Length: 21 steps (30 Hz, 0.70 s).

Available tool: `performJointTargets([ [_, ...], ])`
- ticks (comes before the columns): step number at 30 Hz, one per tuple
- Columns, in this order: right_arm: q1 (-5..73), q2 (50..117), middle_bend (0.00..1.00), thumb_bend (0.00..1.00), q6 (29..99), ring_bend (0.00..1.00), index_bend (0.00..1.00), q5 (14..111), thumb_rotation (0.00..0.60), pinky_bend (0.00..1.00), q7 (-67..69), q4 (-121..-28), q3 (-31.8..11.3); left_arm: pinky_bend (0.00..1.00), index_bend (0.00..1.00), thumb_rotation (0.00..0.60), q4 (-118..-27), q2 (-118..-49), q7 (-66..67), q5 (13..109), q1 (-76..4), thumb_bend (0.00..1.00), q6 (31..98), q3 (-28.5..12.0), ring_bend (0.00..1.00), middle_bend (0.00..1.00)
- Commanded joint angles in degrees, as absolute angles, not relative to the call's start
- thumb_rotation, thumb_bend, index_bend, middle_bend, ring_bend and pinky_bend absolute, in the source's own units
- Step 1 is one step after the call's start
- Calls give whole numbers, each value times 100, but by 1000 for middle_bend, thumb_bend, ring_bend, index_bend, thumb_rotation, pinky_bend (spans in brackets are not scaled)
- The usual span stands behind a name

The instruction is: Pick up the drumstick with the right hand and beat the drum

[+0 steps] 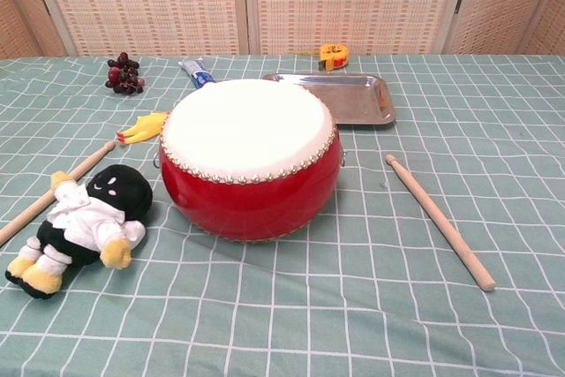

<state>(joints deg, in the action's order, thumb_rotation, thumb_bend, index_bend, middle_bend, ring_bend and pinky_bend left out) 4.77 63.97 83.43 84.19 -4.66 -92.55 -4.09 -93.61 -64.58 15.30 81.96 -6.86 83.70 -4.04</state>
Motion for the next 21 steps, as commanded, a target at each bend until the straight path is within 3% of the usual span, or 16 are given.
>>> performJointTargets([
  [1,474,6336,82,0,8334,0,27,8410,600,47,-416,-9356,-410,19,0,600,-9331,-6497,1532,8215,-703,237,8377,-408,13,0],
  [21,464,6373,83,0,8518,0,40,8762,600,47,-161,-9293,-352,19,0,600,-9256,-6573,1510,8282,-747,236,8393,-399,17,0],
])
